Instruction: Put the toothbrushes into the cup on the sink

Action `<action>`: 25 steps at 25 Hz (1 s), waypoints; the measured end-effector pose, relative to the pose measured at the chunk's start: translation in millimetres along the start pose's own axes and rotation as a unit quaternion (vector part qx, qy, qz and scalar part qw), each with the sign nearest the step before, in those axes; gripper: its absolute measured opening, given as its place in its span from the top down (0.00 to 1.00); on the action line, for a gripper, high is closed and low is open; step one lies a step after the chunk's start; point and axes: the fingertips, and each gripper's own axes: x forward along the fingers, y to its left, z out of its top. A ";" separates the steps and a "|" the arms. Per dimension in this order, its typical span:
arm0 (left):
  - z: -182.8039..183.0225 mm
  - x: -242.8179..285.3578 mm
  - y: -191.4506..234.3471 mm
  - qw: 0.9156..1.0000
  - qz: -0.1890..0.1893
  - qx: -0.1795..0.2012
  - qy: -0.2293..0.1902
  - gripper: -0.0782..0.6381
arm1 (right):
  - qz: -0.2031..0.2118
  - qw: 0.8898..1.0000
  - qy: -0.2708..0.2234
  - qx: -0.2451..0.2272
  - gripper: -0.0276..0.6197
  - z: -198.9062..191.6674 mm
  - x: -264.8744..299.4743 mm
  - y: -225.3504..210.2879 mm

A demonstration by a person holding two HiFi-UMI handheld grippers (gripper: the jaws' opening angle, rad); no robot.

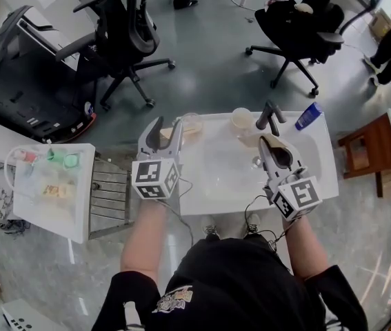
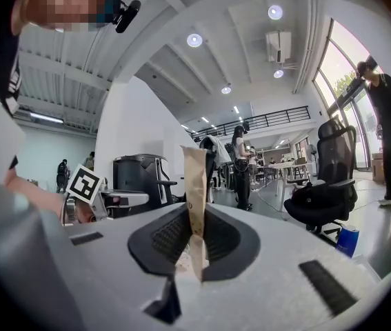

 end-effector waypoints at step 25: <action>9.2 -67.3 -168.5 0.998 -0.062 0.021 0.006 0.88 | 0.056 0.998 -0.025 -0.015 0.90 9.0 -17.2 -41.3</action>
